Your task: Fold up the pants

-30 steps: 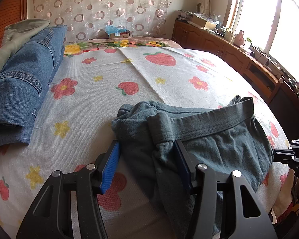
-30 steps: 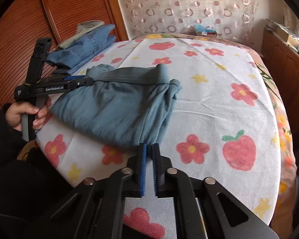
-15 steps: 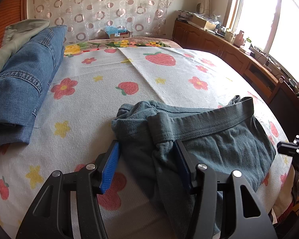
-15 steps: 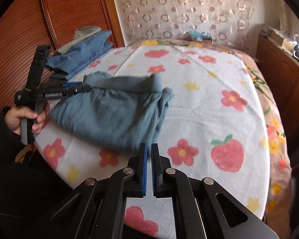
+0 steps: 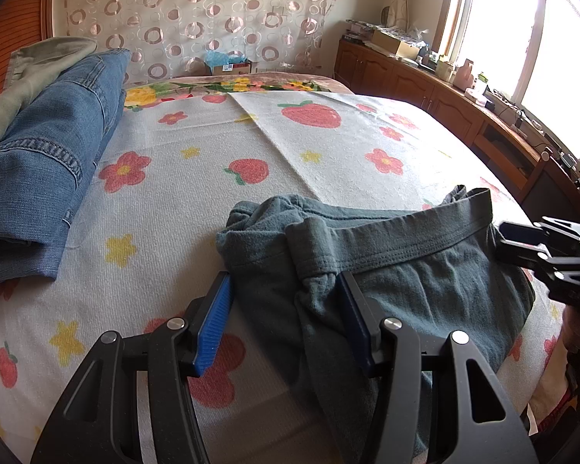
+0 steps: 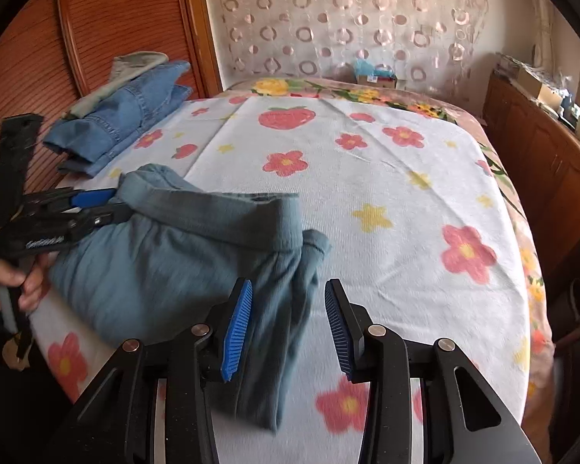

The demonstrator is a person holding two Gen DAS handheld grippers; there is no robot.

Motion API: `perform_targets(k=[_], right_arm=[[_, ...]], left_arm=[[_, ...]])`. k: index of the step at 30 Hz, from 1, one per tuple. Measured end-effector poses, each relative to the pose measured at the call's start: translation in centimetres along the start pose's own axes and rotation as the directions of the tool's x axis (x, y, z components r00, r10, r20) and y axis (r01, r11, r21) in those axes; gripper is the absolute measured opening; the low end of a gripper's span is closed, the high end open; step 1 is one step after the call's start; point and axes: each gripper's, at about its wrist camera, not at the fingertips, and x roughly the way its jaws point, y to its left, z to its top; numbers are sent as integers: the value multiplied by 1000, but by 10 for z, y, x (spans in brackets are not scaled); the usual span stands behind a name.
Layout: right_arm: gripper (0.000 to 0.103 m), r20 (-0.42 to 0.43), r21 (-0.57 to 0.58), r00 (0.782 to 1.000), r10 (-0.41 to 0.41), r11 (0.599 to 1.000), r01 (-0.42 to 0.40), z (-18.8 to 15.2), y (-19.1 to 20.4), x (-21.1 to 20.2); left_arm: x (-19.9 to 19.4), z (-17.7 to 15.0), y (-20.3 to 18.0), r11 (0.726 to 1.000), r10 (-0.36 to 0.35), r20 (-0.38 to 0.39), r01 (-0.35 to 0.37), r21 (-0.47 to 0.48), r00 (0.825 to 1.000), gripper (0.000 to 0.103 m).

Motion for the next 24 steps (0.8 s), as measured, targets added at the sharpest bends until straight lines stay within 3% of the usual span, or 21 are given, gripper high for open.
perform_targets(k=[5, 11, 14, 17, 19, 21, 24], right_arm=[[41, -8, -30, 1000, -28, 999, 27, 10, 7, 14], [58, 4, -17, 998, -68, 998, 68, 9, 4, 25], [60, 12, 16, 999, -33, 999, 33, 8, -2, 26], [62, 9, -9, 999, -52, 999, 53, 8, 2, 28], [62, 11, -5, 999, -47, 999, 47, 7, 1, 27], [63, 13, -1, 999, -44, 999, 44, 6, 0, 27], [64, 15, 0, 998, -53, 999, 53, 6, 0, 26]], left_arm=[[0, 0, 0, 1000, 0, 0, 0, 0, 1000, 55], [0, 0, 0, 1000, 0, 1, 0, 0, 1000, 55], [0, 0, 0, 1000, 2, 1, -2, 1, 1000, 56], [-1, 0, 1, 1000, 1, 1, -1, 1, 1000, 56], [-1, 0, 1, 1000, 15, 1, -15, -1, 1000, 62], [0, 0, 3, 998, 57, -4, -57, -14, 998, 76], [-1, 0, 7, 999, 48, -7, -48, -18, 999, 76]])
